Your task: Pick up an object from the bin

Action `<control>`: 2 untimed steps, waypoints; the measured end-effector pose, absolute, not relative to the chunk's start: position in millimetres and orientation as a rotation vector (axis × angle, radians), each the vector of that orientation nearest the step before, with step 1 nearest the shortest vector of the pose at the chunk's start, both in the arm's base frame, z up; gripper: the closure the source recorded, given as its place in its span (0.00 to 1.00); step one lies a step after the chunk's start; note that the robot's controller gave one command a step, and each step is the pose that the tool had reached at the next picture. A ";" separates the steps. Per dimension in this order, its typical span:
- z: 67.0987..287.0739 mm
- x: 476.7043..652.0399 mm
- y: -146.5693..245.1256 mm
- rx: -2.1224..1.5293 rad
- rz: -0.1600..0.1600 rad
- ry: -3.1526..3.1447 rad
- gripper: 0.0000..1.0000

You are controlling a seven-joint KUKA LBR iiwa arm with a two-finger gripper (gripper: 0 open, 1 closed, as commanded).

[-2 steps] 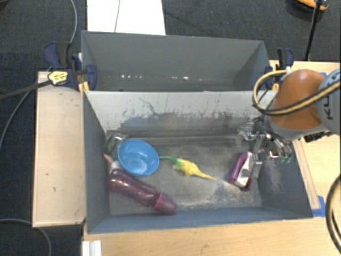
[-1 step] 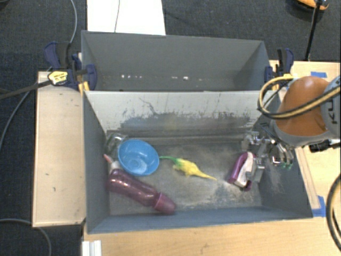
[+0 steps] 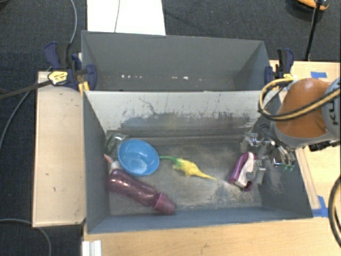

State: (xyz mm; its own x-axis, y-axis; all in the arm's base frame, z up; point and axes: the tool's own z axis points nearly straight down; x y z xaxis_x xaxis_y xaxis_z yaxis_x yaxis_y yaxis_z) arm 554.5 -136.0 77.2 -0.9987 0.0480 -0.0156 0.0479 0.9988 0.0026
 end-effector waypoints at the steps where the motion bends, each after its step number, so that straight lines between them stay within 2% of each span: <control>1: 73.9 553.1 -135.6 -0.284 -0.001 3.111 0.00; 2: 74.2 546.0 -137.5 -0.339 -0.003 3.101 0.00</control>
Offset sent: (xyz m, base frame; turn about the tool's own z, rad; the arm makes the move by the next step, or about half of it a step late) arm -0.0237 -0.0055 -0.0052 -0.5371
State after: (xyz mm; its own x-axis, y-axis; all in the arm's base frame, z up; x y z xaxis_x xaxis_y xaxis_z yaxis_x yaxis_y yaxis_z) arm 546.0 -137.5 74.2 -0.9761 -0.2163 -0.0218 -0.2162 0.9763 -0.0040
